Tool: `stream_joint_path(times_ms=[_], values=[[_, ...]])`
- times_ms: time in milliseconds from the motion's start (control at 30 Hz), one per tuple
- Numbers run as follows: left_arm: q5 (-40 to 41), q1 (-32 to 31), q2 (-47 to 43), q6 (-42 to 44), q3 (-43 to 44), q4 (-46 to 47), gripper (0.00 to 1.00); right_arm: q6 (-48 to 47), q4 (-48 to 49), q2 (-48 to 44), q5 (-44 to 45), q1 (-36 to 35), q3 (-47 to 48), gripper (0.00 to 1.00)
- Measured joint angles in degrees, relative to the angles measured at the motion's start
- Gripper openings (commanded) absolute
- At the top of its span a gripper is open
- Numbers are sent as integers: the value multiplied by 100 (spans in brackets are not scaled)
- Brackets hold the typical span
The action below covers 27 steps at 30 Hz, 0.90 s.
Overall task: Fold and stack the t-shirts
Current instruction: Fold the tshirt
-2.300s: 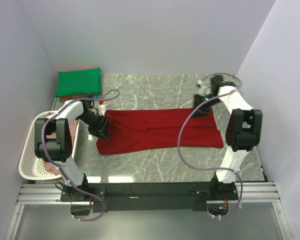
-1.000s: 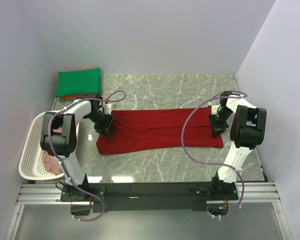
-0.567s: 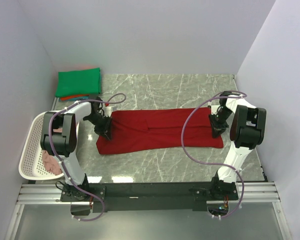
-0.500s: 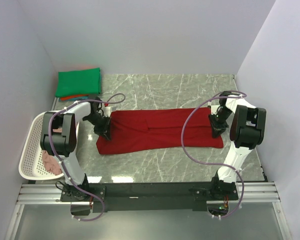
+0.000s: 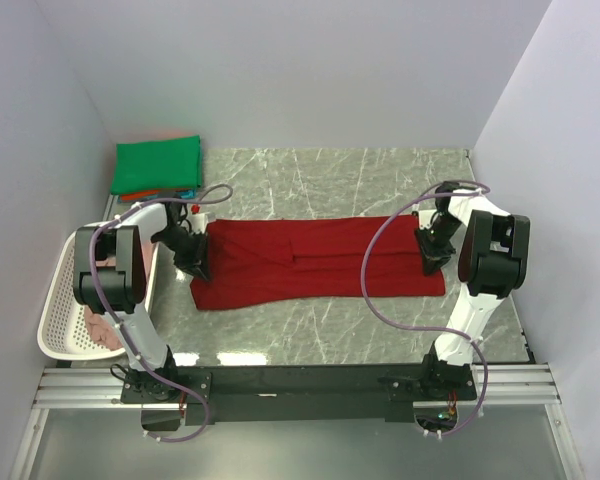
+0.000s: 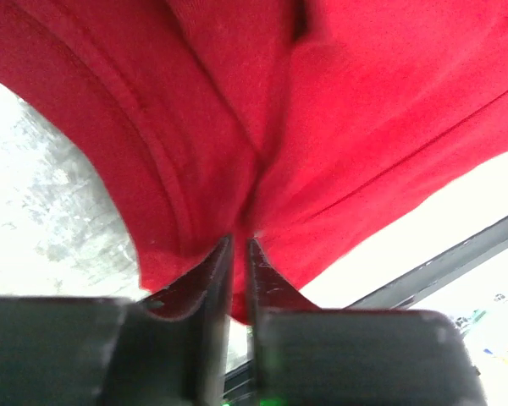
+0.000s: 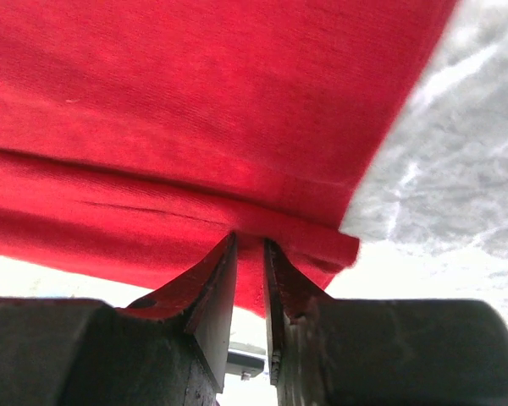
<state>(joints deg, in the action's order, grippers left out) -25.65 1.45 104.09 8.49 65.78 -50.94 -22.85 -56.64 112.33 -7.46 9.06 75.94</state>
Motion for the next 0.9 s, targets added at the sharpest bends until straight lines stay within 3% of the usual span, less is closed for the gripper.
stream_joint_path(times_ms=[100, 167, 333, 500, 733, 900], values=[[28, -9, -2, 94, 37, -107, 40, -131, -44, -2, -227, -37, 155, 28], [55, -9, -17, 129, 107, -175, 41, -256, -111, -20, -393, -83, 380, 29], [291, -245, -446, 136, 304, -164, 39, -538, -20, -282, -350, -326, 688, 27], [463, -1207, -763, -94, 363, 245, 37, -636, 400, -203, 216, -881, 691, 26], [761, -1550, -236, -546, 369, 647, 38, -621, 763, 702, 918, -1285, 1211, 23], [1226, -1552, 452, -686, 680, 588, 36, -752, 1056, 413, 1416, -1346, 691, 21]])
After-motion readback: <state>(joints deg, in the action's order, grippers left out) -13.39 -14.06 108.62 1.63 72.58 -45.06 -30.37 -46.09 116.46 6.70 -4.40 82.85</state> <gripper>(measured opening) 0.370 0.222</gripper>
